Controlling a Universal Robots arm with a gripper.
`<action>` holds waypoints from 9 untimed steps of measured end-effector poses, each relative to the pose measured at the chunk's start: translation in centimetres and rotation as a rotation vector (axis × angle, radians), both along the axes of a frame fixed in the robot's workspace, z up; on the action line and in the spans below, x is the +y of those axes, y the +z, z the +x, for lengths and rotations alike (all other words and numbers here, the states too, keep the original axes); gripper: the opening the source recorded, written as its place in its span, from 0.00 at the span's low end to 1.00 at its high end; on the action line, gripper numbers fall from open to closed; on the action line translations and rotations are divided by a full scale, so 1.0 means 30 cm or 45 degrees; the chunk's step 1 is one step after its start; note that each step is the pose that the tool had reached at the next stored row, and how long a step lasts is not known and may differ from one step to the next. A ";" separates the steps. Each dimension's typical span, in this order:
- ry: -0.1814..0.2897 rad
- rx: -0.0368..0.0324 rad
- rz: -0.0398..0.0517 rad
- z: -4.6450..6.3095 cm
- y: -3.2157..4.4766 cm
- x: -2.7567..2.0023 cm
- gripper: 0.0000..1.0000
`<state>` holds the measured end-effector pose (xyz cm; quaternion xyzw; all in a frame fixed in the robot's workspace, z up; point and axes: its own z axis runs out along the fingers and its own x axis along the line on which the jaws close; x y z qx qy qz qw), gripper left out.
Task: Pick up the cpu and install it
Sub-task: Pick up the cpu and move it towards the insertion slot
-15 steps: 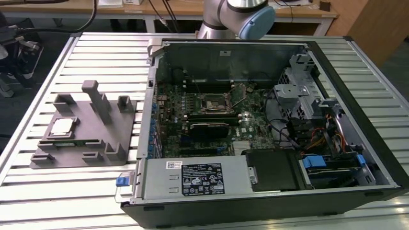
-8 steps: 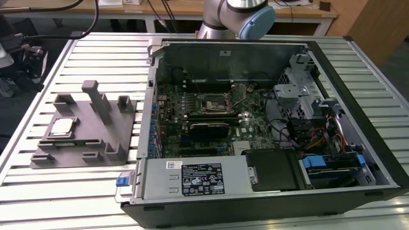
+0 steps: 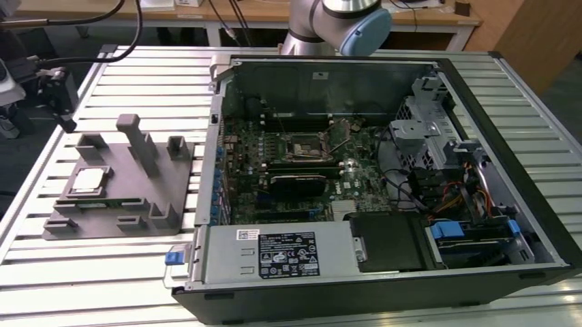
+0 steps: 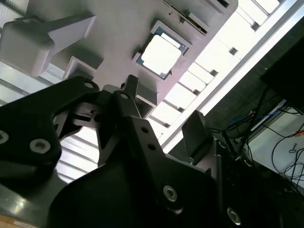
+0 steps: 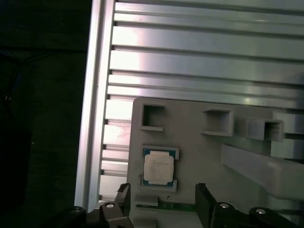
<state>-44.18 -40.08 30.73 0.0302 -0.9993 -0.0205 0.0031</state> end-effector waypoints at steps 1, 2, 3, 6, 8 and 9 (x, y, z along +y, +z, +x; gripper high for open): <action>0.000 0.0000 0.000 0.000 -0.003 0.000 0.64; 0.000 0.0001 0.000 0.000 -0.007 0.000 0.70; 0.000 -0.0001 0.000 0.000 -0.010 0.000 0.70; 0.000 0.0000 0.000 0.000 -0.019 0.000 0.82; 0.000 0.0001 0.000 0.000 -0.025 0.000 0.82; 0.000 0.0001 0.000 0.000 -0.028 0.000 0.82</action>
